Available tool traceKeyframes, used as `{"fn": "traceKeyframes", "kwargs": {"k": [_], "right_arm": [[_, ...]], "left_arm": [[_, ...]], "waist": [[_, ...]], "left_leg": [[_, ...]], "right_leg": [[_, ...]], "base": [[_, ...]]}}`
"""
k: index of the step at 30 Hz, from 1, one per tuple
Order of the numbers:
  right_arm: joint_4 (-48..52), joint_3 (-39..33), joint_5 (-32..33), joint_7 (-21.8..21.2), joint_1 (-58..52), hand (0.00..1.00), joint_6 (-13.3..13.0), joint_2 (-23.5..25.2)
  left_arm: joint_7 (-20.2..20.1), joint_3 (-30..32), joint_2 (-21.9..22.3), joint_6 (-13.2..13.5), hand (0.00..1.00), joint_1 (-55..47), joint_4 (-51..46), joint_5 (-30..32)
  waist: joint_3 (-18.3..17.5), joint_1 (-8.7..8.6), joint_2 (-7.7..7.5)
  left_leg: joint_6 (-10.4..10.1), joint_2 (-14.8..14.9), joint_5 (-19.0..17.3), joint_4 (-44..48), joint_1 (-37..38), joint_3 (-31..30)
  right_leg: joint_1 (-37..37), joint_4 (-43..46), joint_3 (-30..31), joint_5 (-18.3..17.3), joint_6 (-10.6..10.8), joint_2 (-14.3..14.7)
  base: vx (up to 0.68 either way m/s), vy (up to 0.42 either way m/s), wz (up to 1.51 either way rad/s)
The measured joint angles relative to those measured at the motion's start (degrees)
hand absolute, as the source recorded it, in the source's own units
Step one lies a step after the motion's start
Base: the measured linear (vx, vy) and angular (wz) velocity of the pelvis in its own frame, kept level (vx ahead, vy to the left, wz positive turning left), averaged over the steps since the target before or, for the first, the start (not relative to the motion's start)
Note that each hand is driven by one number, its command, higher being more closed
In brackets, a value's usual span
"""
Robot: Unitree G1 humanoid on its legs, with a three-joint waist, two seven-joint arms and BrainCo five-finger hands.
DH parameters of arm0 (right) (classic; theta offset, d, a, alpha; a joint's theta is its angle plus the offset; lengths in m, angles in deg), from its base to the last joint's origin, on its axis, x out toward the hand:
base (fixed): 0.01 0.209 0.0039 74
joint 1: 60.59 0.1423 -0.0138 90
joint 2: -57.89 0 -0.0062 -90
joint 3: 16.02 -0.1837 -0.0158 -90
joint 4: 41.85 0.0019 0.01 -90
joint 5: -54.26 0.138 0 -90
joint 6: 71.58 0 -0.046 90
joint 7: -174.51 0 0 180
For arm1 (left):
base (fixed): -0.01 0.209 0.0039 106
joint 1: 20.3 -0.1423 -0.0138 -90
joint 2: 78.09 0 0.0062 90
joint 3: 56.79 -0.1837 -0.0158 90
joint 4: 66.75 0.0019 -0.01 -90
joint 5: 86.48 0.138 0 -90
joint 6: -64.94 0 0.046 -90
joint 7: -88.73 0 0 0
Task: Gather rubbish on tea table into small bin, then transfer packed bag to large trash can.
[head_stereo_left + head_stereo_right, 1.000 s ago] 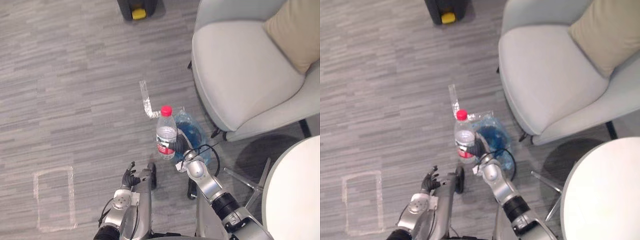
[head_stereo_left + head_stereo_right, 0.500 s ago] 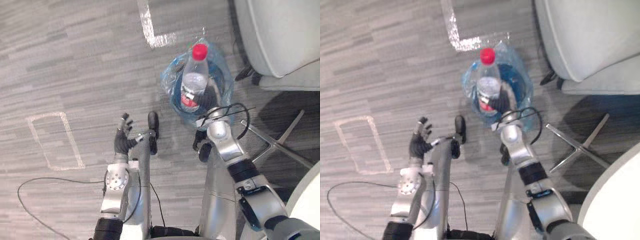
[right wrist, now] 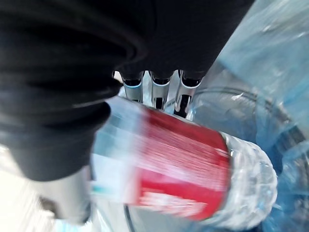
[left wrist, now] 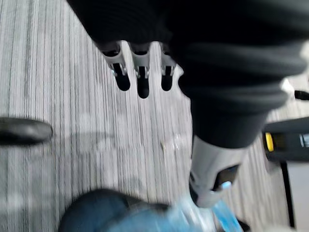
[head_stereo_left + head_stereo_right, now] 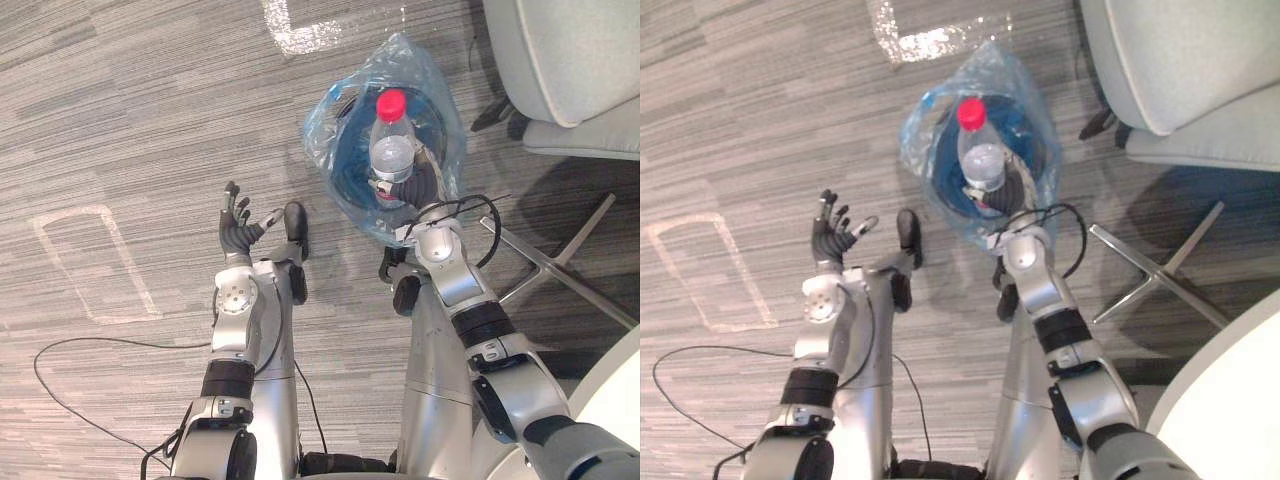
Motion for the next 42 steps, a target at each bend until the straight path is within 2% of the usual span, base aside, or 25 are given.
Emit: {"fn": "traceKeyframes", "kwargs": {"k": [6, 12, 16, 21, 28, 40, 41, 42], "right_arm": [[0.4, 0.0, -1.5, 0.8, 0.6, 0.0, 0.0, 0.3], [4.9, 1.4, -9.2, 1.9, -0.9, 0.0, -0.7, -0.1], [4.8, 3.9, -14.3, 1.9, -2.6, 0.0, -1.2, -0.2], [1.0, 6.9, -20.6, 1.3, -3.0, 0.0, -1.4, -1.0], [-7.7, 11.1, -25.1, 0.8, -2.4, 0.0, -1.1, -1.3], [-19.2, 12.4, -25.1, 1.1, 2.8, 0.0, 1.5, -1.3], [-19.5, 12.4, -25.1, 1.1, 2.8, 1.0, 1.7, -1.3], [-20.4, 12.4, -25.1, 1.2, 3.0, 1.0, 1.8, -1.2]], "left_arm": [[0.2, 0.2, -0.8, 0.1, 0.0, 0.4, 2.5, 0.1], [1.4, 0.2, -1.4, 0.3, 0.0, 1.2, 10.0, 0.1], [1.5, 1.4, -2.0, 1.2, 0.0, 1.4, 13.6, 0.1], [2.1, 1.5, -2.6, 1.8, 0.0, 1.6, 17.2, 0.1], [2.4, 1.2, -3.3, 2.5, 0.0, 2.1, 20.2, -0.1], [3.1, 1.2, -3.9, 4.1, 0.0, 5.0, 21.7, -2.9], [3.1, 1.2, -4.0, 4.1, 0.0, 5.1, 21.7, -2.9], [3.2, 1.2, -4.0, 4.1, 0.0, 5.3, 21.7, -3.0]], "waist": [[-1.2, -0.41, -2.07], [-1.5, -0.94, -2.57], [-3.0, -0.96, -3.64], [-3.1, -0.98, -3.72], [-3.1, -0.85, -3.73], [-3.1, -0.8, -3.81], [-3.1, -0.8, -3.81], [-3.1, -0.78, -3.8]], "left_leg": [[-0.1, 0.8, 0.9, -1.9, 0.3, 0.0], [-0.4, 1.7, 2.0, -3.1, 1.2, 0.1], [-0.1, 2.1, 2.4, -4.6, 1.4, 0.2], [-0.2, 2.2, 2.8, -4.9, 1.5, 0.3], [0.2, 2.1, 4.0, -7.2, 1.6, 1.1], [-0.2, 1.9, 5.3, -8.0, -3.5, 0.9], [-0.2, 1.9, 5.4, -8.0, -3.6, 0.8], [-0.3, 1.9, 5.4, -8.0, -3.7, 0.7]], "right_leg": [[-0.1, -1.4, -0.4, 1.0, -1.1, 0.8], [1.0, -3.4, -0.6, 2.5, -1.3, 1.9], [1.0, -5.0, -0.6, 3.0, -1.0, 2.5], [0.9, -5.1, -0.6, 3.5, -1.5, 2.5], [0.8, -7.4, -0.5, 4.5, -0.8, 2.5], [-4.3, -7.6, -0.9, 5.4, -1.6, 2.4], [-4.3, -7.6, -1.0, 5.3, -1.5, 2.4], [-4.4, -7.7, -1.1, 5.2, -1.4, 2.3]], "base": [[-0.03, -0.009, -0.05], [-0.01, -0.006, -0.08], [-0.02, -0.015, -0.07], [0.0, -0.003, -0.01], [0.0, 0.0, 0.0], [0.01, -0.01, 0.02], [0.01, -0.029, 0.04], [0.0, -0.025, 0.04]]}}
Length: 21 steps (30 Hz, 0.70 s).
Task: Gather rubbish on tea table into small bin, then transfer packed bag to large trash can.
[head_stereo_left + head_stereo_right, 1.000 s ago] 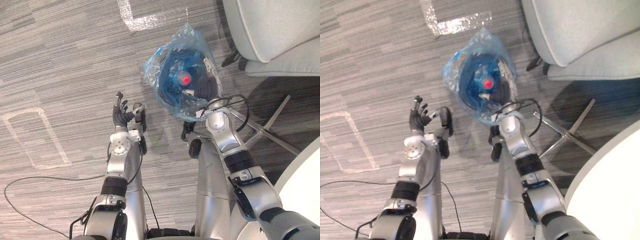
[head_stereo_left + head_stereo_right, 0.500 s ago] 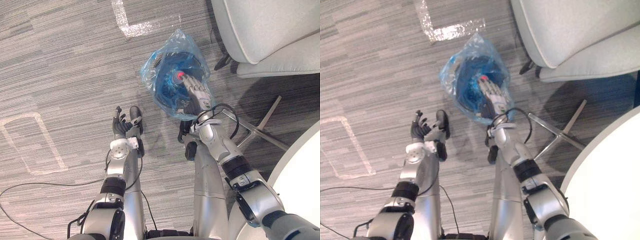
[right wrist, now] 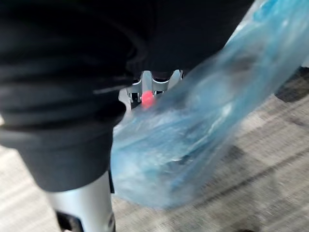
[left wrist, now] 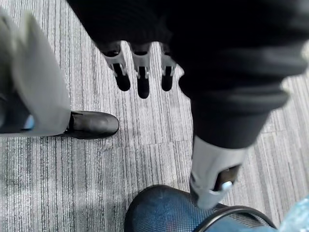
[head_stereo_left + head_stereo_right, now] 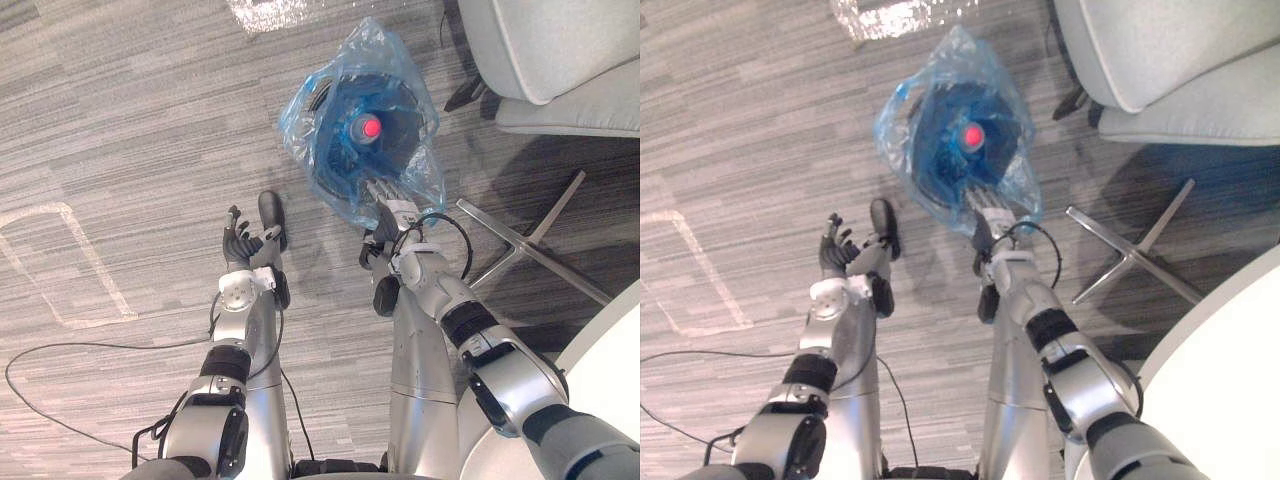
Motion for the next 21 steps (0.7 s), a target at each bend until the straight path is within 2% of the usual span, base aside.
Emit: {"fn": "traceKeyframes", "kwargs": {"k": [3, 14, 21], "right_arm": [[-0.1, -0.3, 0.0, 0.3, 1.1, 1.0, 0.2, 0.1], [-1.9, -1.3, 0.1, 0.2, 3.4, 1.0, 0.6, 1.2], [3.5, -3.4, 0.2, 0.7, 2.3, 1.0, 0.5, 1.2]], "left_arm": [[0.1, 0.0, -0.2, 0.4, 0.0, 0.5, -0.1, -0.4], [0.5, 0.5, 0.0, 0.5, 0.0, 1.2, -0.3, -0.4], [0.4, 0.8, 0.8, 0.3, 0.0, 1.1, -0.9, -0.3]], "waist": [[0.0, 0.07, 0.0], [0.0, 0.59, 0.0], [0.0, 0.92, 0.01]], "left_leg": [[0.4, -0.2, 0.1, -1.0, -0.9, -0.1], [-0.2, -0.2, 1.0, -1.1, -2.7, -0.5], [0.2, -0.1, 0.9, -0.8, -2.0, -0.6]], "right_leg": [[-1.2, -0.1, -0.2, -0.4, 0.6, -0.2], [-2.8, 0.3, -0.8, 0.1, -0.2, -0.3], [-2.2, 0.6, -0.9, 0.0, 0.0, -0.3]], "base": [[-0.01, -0.04, 0.07], [0.0, -0.044, 0.03], [-0.02, -0.044, -0.01]]}}
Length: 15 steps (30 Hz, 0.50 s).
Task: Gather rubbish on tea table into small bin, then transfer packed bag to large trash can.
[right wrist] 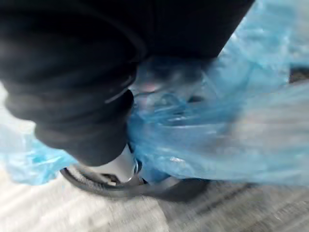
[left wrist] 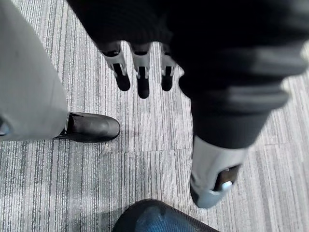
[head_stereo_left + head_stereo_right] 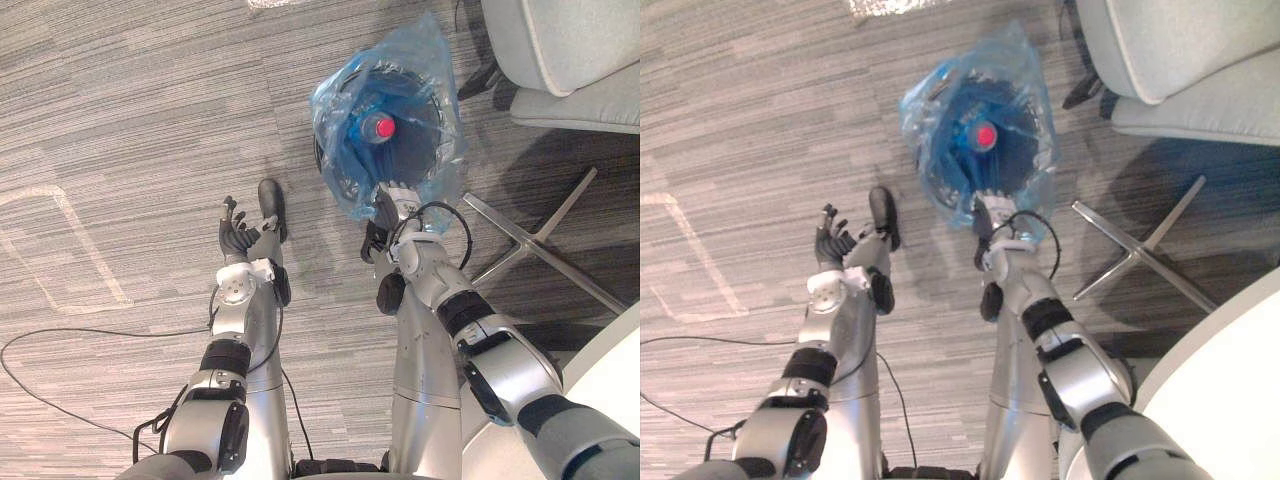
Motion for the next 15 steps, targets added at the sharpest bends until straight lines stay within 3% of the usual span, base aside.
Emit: {"fn": "traceKeyframes", "kwargs": {"k": [6, 8, 15], "right_arm": [[8.8, 0.0, 1.7, 0.1, -5.3, 1.0, -0.2, 0.4], [11.3, 0.1, 2.5, 0.1, -9.5, 1.0, -0.2, 1.4], [29.7, 0.5, 6.9, 0.0, -22.7, 1.0, -0.4, 4.5]], "left_arm": [[-0.2, -0.6, 1.2, -0.8, 0.0, -1.3, -0.9, 0.6], [-0.8, -2.4, 1.5, -0.8, 0.0, -4.7, -1.0, 1.2], [-1.7, -4.9, 2.1, -2.5, 0.0, -12.4, -2.1, 1.7]], "waist": [[-0.2, -0.01, -0.02], [-4.3, -0.07, -0.05], [-5.2, -0.49, -0.53]], "left_leg": [[0.2, 0.3, -0.6, 0.0, 5.8, 0.0], [0.0, 0.6, -1.3, -0.5, 6.8, 0.1], [0.1, 0.0, -1.6, -6.1, 22.3, 1.7]], "right_leg": [[6.5, -1.3, -0.3, 0.0, 0.1, 0.4], [7.8, -2.4, -0.3, -0.2, 0.3, 0.6], [23.1, -8.8, -0.2, -0.3, 1.1, 0.6]], "base": [[0.0, -0.046, -0.06], [0.0, -0.03, -0.09], [0.05, -0.017, -0.03]]}}
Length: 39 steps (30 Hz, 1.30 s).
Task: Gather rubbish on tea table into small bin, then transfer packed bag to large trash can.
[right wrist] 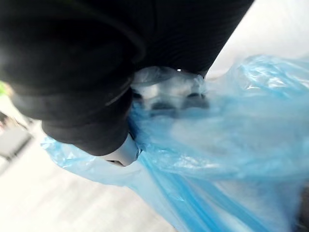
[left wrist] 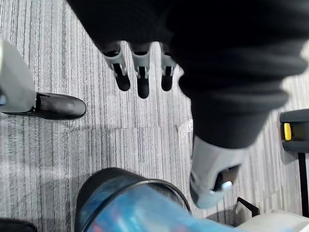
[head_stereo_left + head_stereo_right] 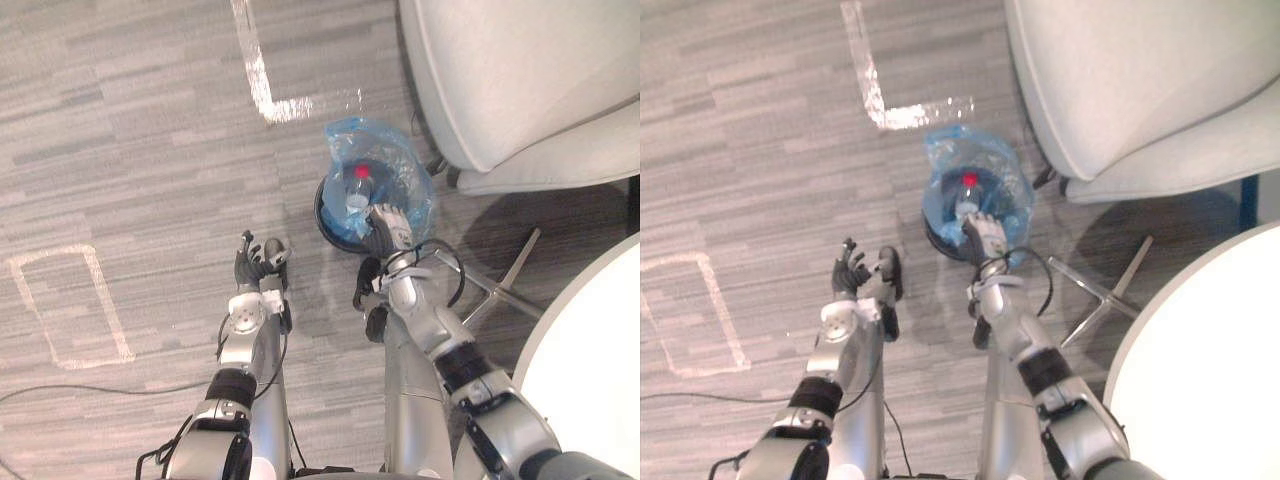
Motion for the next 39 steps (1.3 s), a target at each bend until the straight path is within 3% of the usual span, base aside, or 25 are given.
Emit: {"fn": "traceKeyframes", "kwargs": {"k": [4, 8, 13, 20, 28, 34, 39], "right_arm": [[8.3, 0.6, 2.2, -0.6, -7.4, 1.0, 0.0, 0.6], [16.3, 0.9, 3.3, -1.0, -14.9, 1.0, -2.0, 2.3], [15.7, 2.1, 5.1, -3.0, -17.9, 1.0, -4.1, 2.2], [14.4, 1.7, 9.1, -6.4, -20.3, 1.0, -5.1, 2.0], [14.4, 2.3, 13.3, -9.6, -21.9, 1.0, -7.1, -0.6], [14.4, 2.3, 14.5, -11.5, -22.2, 1.0, -7.7, -3.5], [14.9, 2.5, 19.2, -13.4, -22.2, 1.0, -9.2, -4.7]], "left_arm": [[-1.1, -0.6, 0.1, -0.8, 0.0, -4.4, 1.4, 1.4], [-1.9, -2.2, 0.4, -1.9, 0.0, -8.9, 6.9, 2.8], [-2.3, -4.5, -0.4, -2.0, 0.0, -12.1, 14.3, 5.2], [-2.3, -5.2, -3.3, -2.0, 0.0, -15.8, 15.0, 6.2], [-2.4, -8.9, -5.7, -1.5, 0.0, -21.1, -0.4, 7.3], [-3.5, -11.3, -6.2, 0.3, 0.0, -24.5, -13.2, 7.6], [-4.7, -13.8, -8.4, 2.3, 0.0, -25.1, -21.2, 10.2]], "waist": [[-1.1, -0.66, -1.09], [-6.9, -1.43, -2.16], [-12.8, -2.2, -2.25], [-16.2, -2.88, -2.08], [-19.0, -2.71, -0.83], [-20.4, -2.71, 0.26], [-20.7, -2.72, 0.71]], "left_leg": [[-0.5, -0.3, -0.2, -4.4, 10.7, 0.9], [-0.7, -1.1, -0.3, -10.4, 21.9, 2.2], [-1.2, -2.5, 1.7, -19.8, 31.8, 2.8], [-1.3, -4.1, 3.6, -27.6, 41.3, 3.1], [-0.8, -5.1, 4.9, -31.7, 45.8, 3.1], [-0.5, -5.4, 5.7, -34.0, 47.7, 3.1], [-0.5, -5.5, 5.9, -34.0, 47.8, 3.0]], "right_leg": [[10.8, -4.9, -0.1, 0.0, 0.5, 0.2], [21.6, -11.3, 0.2, 0.5, 0.9, 0.4], [31.1, -20.0, 0.8, 2.6, 1.9, 0.6], [42.2, -31.0, 0.9, 6.4, 3.0, 1.0], [45.6, -33.6, 1.5, 7.6, 3.3, 0.8], [46.6, -34.4, 2.0, 8.1, 3.5, 0.7], [47.0, -34.8, 2.0, 8.4, 3.4, 0.8]], "base": [[0.11, 0.004, -0.03], [0.18, -0.01, -0.07], [0.17, 0.01, -0.04], [0.09, 0.037, -0.01], [0.0, 0.01, -0.02], [-0.01, 0.011, -0.02], [0.0, 0.0, 0.0]]}}
